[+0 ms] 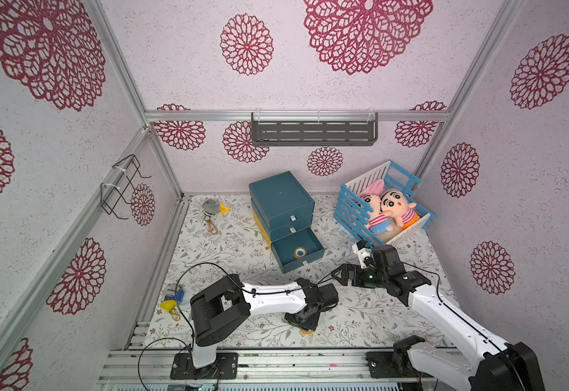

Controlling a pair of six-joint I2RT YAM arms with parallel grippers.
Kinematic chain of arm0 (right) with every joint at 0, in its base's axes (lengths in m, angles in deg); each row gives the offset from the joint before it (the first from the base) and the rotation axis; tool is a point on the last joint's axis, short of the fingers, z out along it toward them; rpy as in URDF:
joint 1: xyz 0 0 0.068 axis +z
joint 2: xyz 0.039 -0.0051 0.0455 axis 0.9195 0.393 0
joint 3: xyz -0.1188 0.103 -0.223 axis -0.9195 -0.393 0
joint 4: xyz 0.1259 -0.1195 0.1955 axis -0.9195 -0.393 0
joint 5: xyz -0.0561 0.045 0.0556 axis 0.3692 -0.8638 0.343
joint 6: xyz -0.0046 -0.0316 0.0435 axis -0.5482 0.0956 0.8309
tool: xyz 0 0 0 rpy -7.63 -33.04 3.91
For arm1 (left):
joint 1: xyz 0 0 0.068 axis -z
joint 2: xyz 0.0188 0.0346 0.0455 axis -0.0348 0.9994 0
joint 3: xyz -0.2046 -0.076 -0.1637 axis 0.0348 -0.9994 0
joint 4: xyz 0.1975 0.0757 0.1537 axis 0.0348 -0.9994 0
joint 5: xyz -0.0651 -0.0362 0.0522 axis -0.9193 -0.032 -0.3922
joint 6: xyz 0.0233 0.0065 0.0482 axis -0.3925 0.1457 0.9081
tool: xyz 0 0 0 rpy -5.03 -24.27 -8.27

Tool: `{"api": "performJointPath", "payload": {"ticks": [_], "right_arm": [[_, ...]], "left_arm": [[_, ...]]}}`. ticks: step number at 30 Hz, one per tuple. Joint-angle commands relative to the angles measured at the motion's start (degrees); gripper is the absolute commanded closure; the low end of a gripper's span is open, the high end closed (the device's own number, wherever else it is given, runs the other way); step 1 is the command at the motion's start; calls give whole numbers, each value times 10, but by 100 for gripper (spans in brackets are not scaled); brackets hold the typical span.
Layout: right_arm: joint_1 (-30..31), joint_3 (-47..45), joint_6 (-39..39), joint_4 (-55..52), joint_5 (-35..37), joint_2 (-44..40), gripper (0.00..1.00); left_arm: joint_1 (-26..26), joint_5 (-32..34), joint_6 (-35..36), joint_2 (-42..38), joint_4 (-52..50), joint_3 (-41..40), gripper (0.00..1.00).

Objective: Place the transparent tape into the drawer according to color
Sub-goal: Pick up the tape at the center of the board, then place the tape in the drawer.

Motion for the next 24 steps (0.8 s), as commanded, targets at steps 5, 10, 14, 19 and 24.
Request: {"api": "performJointPath", "payload": {"ticks": [5,10,14,19,24], "right_arm": [[-6,-3,6,25,-12,4,1],[-7,-3,8,30,-16,7,1],[-7,-3,11,35,-19,10,1],[-7,-1,16,42,-22,14,1],[-8,2,19,48,-28,19,1]], "left_arm": [[-42,39,18,-59,-19,0,100],[-63,54,31,-85,-31,13,100],[-82,64,41,-94,-37,29,100],[-110,79,58,-103,-46,61,100],[-148,97,79,-105,-51,98,100]]}}
